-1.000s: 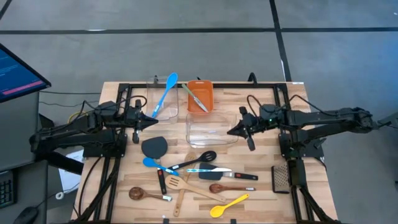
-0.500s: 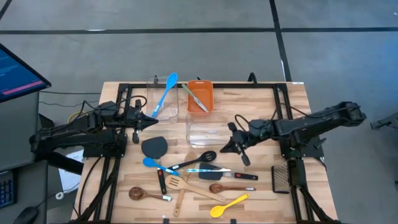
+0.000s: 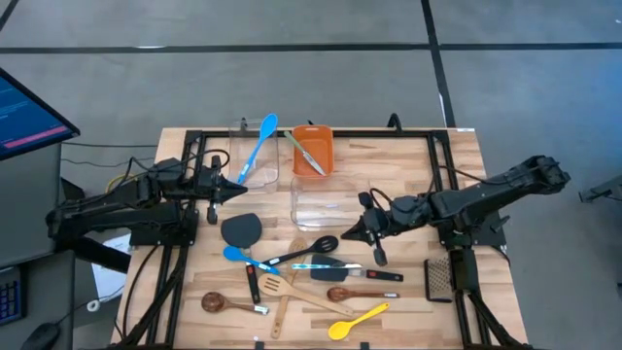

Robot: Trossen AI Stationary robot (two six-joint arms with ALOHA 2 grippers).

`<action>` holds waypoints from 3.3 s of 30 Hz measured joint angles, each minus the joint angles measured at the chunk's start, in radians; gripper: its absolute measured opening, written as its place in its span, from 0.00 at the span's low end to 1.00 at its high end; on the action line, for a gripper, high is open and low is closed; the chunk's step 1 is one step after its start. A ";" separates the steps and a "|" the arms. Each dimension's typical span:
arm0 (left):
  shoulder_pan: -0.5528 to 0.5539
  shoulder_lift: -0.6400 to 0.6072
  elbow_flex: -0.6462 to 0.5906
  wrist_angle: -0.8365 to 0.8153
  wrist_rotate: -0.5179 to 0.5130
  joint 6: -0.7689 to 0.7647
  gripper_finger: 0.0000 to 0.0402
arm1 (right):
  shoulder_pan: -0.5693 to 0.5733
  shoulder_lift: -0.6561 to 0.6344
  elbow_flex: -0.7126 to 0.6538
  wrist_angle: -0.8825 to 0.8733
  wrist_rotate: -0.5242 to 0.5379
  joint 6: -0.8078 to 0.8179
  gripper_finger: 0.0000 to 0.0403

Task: Pick & Place Kitchen Items
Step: Put the blue serving spoon into the top transparent bin

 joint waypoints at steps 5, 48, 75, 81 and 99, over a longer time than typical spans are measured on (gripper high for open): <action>0.000 0.000 0.000 0.003 0.000 0.000 0.00 | 0.018 0.000 0.021 0.000 0.000 -0.043 0.00; -0.197 0.647 0.416 0.076 0.028 0.118 0.00 | -0.007 -0.002 0.022 -0.042 0.000 -0.133 0.00; -0.658 1.046 0.584 -0.559 -0.127 -0.186 0.00 | -0.005 -0.002 0.021 -0.150 0.000 -0.123 0.00; -0.657 1.120 0.584 -0.558 -0.134 -0.209 0.00 | -0.005 -0.002 0.021 -0.171 0.000 -0.123 0.00; -0.654 1.142 0.564 -0.590 -0.158 -0.217 0.29 | -0.005 -0.002 0.020 -0.196 0.000 -0.123 0.00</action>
